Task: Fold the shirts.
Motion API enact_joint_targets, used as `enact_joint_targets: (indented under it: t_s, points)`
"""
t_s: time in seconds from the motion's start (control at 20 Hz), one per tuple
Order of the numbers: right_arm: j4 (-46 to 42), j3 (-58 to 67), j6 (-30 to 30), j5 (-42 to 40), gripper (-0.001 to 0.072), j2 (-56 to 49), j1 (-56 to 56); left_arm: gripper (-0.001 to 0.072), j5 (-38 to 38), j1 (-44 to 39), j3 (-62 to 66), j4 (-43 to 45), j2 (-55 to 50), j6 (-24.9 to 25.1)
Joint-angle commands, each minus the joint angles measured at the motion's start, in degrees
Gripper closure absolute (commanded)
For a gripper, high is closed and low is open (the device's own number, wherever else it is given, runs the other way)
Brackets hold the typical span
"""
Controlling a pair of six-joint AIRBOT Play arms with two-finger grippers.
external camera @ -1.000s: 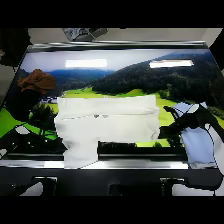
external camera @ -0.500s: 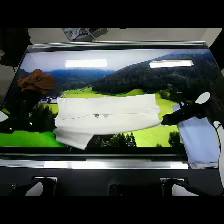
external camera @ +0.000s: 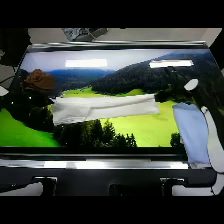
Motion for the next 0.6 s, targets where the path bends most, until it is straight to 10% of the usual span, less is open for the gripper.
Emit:
enact_joint_targets:
  t_s: [0.0, 0.35, 0.45, 0.55]
  points:
    - [-1.7, 5.81, 6.14, -2.38, 0.0669, -8.76, 2.1, 0.0684, 0.76, -0.07, 5.64, -0.61, -10.47, -0.63]
    - [-6.34, 6.34, 9.81, 3.76, 0.0643, -10.75, 1.97, 0.0605, 0.22, 0.09, 7.37, -3.39, -16.61, -2.14]
    - [-5.66, 8.41, 7.8, 7.69, 0.0191, -9.01, 0.55, 0.0201, -3.19, 0.92, 10.54, -3.41, -16.41, -2.14]
    - [-2.34, 9.94, 3.89, 10.78, 0.0068, -6.91, -3.04, 0.0174, -6.88, 2.08, 14.56, -3.41, -15.76, -2.12]
